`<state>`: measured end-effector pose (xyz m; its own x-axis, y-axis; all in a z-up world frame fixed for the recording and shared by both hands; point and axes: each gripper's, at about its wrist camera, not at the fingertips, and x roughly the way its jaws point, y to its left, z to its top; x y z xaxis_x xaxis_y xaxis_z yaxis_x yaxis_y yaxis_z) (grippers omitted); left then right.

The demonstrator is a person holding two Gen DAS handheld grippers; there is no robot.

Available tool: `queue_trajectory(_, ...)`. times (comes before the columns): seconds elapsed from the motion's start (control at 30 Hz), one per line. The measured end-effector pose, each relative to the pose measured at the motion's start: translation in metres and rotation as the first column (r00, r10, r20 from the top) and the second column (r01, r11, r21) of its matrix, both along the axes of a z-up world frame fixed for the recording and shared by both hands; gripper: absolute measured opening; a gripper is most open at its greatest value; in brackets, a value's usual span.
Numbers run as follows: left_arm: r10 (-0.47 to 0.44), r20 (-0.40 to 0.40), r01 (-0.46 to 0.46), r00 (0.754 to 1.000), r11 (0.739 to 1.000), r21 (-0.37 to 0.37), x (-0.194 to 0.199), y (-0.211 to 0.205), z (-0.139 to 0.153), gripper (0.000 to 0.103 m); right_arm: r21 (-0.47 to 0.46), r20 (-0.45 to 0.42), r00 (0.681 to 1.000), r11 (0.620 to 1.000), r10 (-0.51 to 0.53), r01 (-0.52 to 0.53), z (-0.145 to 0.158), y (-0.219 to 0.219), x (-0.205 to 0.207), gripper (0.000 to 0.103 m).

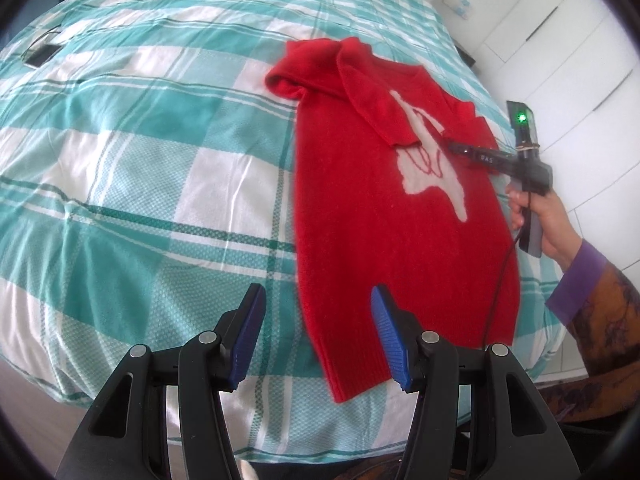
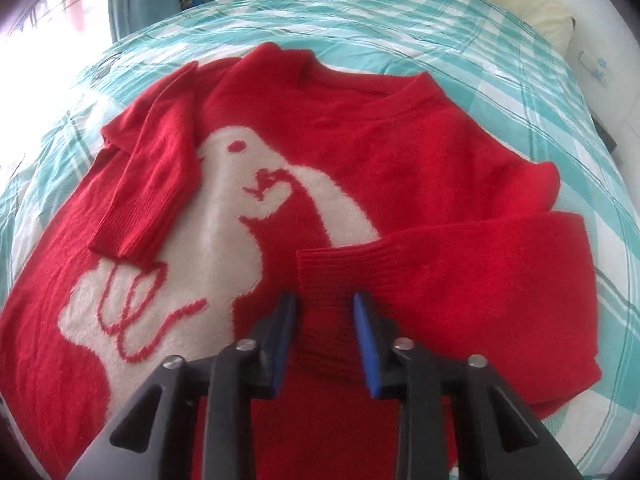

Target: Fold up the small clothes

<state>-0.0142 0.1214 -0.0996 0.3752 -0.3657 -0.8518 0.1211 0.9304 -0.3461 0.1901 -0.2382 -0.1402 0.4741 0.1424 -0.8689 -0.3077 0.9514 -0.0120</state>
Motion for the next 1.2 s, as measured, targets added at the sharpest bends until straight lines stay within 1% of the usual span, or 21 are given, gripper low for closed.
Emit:
queue_trajectory(0.07, 0.009, -0.005, -0.009, 1.000, 1.000, 0.006, 0.000, 0.004, -0.002, 0.057, 0.096, 0.025, 0.994, 0.990, -0.103, 0.100, 0.019, -0.029, -0.005, 0.007)
queue_trajectory(0.13, 0.015, -0.011, -0.014, 1.000, 1.000, 0.015, 0.000, 0.007, -0.004, 0.057, 0.185, 0.062, 0.975, 0.962, -0.215, 0.200, 0.046, -0.067, -0.014, 0.007)
queue_trajectory(0.2, 0.016, -0.015, -0.016, 1.000, 1.000, 0.019, 0.001, 0.008, -0.005, 0.057, 0.269, 0.086, 0.937, 0.913, -0.339, 0.306, 0.074, -0.115, -0.029, 0.007)
queue_trajectory(0.27, 0.014, -0.021, -0.014, 1.000, 1.000, 0.016, 0.001, 0.007, -0.007, 0.057, 0.323, 0.102, 0.886, 0.858, -0.451, 0.400, 0.099, -0.166, -0.047, 0.007)
queue_trajectory(0.3, 0.011, -0.022, -0.011, 1.000, 1.000, 0.016, 0.001, 0.005, -0.007, 0.057, 0.326, 0.114, 0.862, 0.838, -0.495, 0.438, 0.109, -0.190, -0.056, 0.007)
queue_trajectory(0.4, -0.005, -0.029, 0.006, 1.000, 1.000, 0.019, 0.002, -0.003, -0.008, 0.057, 0.274, 0.157, 0.788, 0.793, -0.595, 0.544, 0.129, -0.252, -0.078, 0.007)
queue_trajectory(0.47, -0.018, -0.031, 0.019, 0.999, 1.000, 0.019, 0.002, -0.010, -0.008, 0.057, 0.263, 0.161, 0.734, 0.745, -0.660, 0.613, 0.133, -0.287, -0.098, 0.007)
queue_trajectory(0.53, -0.034, -0.035, 0.034, 0.999, 0.999, 0.020, 0.003, -0.018, -0.007, 0.057, 0.247, 0.163, 0.690, 0.706, -0.705, 0.664, 0.130, -0.315, -0.111, 0.007)
queue_trajectory(0.57, -0.043, -0.036, 0.044, 0.998, 0.999, 0.022, 0.004, -0.022, -0.007, 0.057, 0.233, 0.161, 0.675, 0.693, -0.720, 0.683, 0.126, -0.325, -0.115, 0.007)
queue_trajectory(0.67, -0.072, -0.029, 0.073, 0.997, 0.996, 0.046, 0.003, -0.033, -0.003, 0.057, 0.188, 0.152, 0.652, 0.669, -0.743, 0.719, 0.110, -0.341, -0.125, 0.007)
queue_trajectory(0.77, -0.080, -0.020, 0.081, 0.997, 0.995, 0.059, 0.000, -0.037, 0.001, 0.057, 0.143, 0.169, 0.608, 0.630, -0.776, 0.763, 0.096, -0.354, -0.140, 0.007)
queue_trajectory(0.83, -0.076, -0.024, 0.078, 0.997, 0.996, 0.054, -0.002, -0.036, 0.000, 0.057, 0.114, 0.159, 0.587, 0.606, -0.793, 0.787, 0.085, -0.362, -0.146, 0.007)
queue_trajectory(0.93, -0.068, -0.039, 0.070, 0.997, 0.996, 0.056, -0.003, -0.034, -0.003, 0.057, 0.058, 0.136, 0.571, 0.582, -0.809, 0.811, 0.063, -0.369, -0.154, 0.007)
queue_trajectory(1.03, -0.062, -0.044, 0.064, 0.997, 0.996, 0.059, -0.004, -0.032, -0.005, 0.057, 0.044, 0.095, 0.558, 0.563, -0.825, 0.825, 0.041, -0.375, -0.158, 0.006)
queue_trajectory(1.1, -0.060, -0.043, 0.062, 0.997, 0.996, 0.064, -0.005, -0.030, -0.005, 0.057, 0.033, 0.082, 0.555, 0.559, -0.828, 0.829, 0.031, -0.376, -0.160, 0.006)
queue_trajectory(1.2, -0.056, -0.043, 0.059, 0.997, 0.996, 0.072, -0.005, -0.026, -0.005, 0.057, 0.031, 0.074, 0.550, 0.553, -0.832, 0.832, 0.024, -0.377, -0.160, 0.006)
